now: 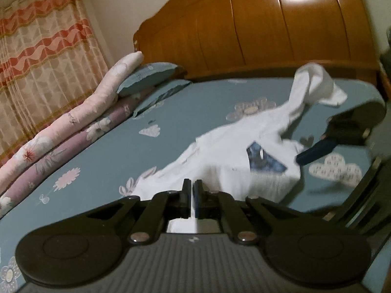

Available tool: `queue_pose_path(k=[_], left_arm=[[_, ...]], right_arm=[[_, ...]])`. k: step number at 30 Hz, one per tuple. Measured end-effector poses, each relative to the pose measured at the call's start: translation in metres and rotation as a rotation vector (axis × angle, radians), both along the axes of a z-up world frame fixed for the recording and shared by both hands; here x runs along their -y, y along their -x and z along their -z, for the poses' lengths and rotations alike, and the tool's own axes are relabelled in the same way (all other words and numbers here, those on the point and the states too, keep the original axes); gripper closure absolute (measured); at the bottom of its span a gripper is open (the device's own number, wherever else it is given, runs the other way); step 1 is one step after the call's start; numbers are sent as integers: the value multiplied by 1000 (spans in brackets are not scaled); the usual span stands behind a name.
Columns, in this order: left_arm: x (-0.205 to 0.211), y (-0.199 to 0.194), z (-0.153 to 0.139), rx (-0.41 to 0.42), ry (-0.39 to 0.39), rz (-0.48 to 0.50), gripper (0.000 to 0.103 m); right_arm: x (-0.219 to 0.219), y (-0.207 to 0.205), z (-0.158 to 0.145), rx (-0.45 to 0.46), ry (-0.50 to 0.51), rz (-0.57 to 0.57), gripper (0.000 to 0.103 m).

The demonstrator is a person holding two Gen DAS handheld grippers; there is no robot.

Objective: Fold clothes

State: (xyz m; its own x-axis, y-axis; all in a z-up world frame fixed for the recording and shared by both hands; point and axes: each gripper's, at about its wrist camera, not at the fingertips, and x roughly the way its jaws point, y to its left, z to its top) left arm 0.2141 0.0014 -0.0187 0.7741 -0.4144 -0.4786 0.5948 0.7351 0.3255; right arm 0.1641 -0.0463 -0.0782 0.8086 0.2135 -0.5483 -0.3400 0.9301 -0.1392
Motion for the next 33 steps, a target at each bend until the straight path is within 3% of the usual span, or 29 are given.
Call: queue_pose_path(k=[7, 9, 13, 14, 15, 16, 17, 18, 20, 21, 28, 33], left_arm=[[-10, -13, -2, -33, 26, -22, 101], [-20, -11, 3, -61, 51, -24, 95], [-36, -3, 18, -109, 63, -35, 93], [-39, 0, 23, -118, 58, -38, 93], [-42, 2, 28, -125, 57, -44, 92], [-45, 4, 32, -137, 56, -48, 89], [-46, 6, 38, -145, 52, -50, 79], [-47, 10, 43, -142, 47, -55, 64], [-42, 19, 53, -111, 14, -47, 49], [-37, 24, 59, -93, -13, -33, 46], [10, 35, 96, 79, -234, 42, 45], [34, 28, 114, 214, -363, 4, 43]], right_arm=[[-55, -30, 23, 66, 165, 6, 17], [-67, -34, 35, 59, 227, -3, 17], [-67, -36, 53, 117, 339, 26, 18], [-62, -38, 53, 111, 331, 29, 24], [-56, -39, 52, 103, 320, 31, 40], [-51, -40, 50, 93, 312, 29, 49], [-46, -40, 47, 83, 304, 27, 61], [-42, -38, 43, 84, 302, 21, 67], [-36, -33, 34, 91, 302, 8, 70], [-33, -33, 30, 88, 295, 5, 73], [-15, -34, 3, 51, 204, 6, 86], [6, -34, -19, 47, 146, 17, 87]])
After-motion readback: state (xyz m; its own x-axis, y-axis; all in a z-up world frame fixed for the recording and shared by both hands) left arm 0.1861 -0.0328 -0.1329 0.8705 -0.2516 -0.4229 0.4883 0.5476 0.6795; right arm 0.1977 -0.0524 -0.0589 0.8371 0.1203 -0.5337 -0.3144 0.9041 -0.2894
